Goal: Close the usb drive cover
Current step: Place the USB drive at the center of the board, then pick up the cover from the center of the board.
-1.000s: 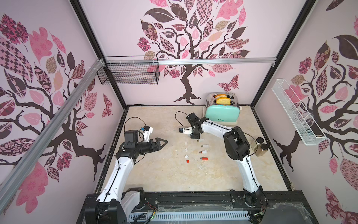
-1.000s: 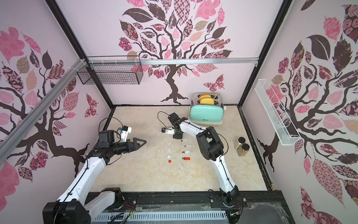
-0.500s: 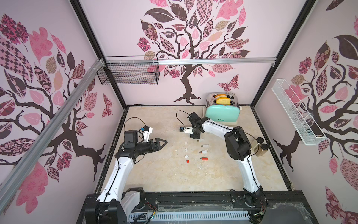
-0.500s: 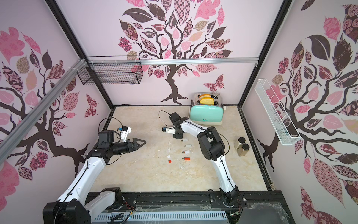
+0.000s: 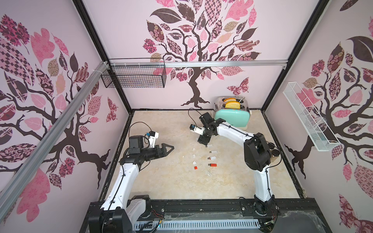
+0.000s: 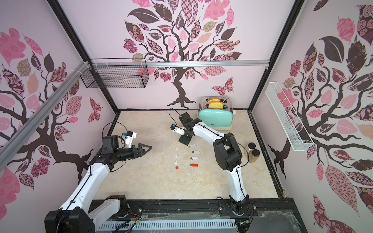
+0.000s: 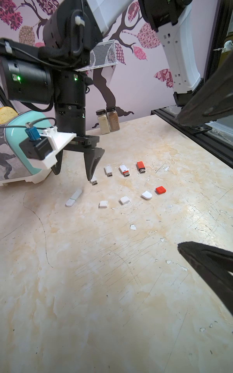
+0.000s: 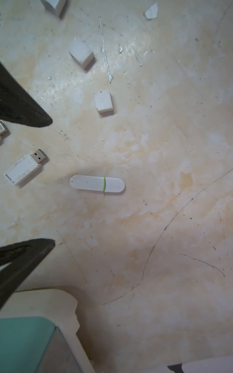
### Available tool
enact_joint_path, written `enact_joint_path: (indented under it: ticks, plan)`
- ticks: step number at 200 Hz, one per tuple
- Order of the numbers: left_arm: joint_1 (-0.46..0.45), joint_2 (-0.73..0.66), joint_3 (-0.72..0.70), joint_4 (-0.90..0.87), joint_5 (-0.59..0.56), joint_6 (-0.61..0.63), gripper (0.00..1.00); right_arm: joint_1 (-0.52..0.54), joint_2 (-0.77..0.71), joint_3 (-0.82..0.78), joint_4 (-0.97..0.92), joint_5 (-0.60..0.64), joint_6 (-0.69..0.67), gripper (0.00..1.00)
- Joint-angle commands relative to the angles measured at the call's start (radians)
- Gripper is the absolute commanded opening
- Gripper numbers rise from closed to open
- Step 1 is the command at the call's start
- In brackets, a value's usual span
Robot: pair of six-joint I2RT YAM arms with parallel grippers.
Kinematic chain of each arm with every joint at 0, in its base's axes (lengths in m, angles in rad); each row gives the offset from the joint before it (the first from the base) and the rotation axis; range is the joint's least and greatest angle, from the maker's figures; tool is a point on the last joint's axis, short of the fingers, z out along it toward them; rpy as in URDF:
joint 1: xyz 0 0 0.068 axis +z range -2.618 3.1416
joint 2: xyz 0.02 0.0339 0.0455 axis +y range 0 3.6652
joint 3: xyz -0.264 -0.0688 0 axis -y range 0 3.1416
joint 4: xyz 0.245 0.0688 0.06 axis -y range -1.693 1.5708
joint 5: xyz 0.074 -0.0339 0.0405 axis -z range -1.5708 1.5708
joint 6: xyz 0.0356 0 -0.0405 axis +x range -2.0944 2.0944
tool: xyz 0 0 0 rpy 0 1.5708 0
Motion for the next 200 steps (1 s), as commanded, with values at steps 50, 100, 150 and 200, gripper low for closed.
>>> enact_joint_path:
  ticks: [50,100,150,200]
  plan:
    - [0.010,0.009,0.036,-0.010,-0.008,0.030,0.95,0.017,-0.005,0.021,-0.065,-0.088,0.170,0.78]
    - [0.012,-0.002,0.046,-0.029,-0.021,0.048,0.94,0.074,0.029,0.051,-0.117,-0.093,0.186,0.76]
    - [0.013,-0.013,0.040,-0.035,-0.031,0.058,0.95,0.125,0.100,0.141,-0.210,-0.075,0.243,0.76]
    - [0.012,-0.013,0.030,-0.023,-0.023,0.050,0.95,0.130,0.136,0.202,-0.265,-0.135,0.342,0.74]
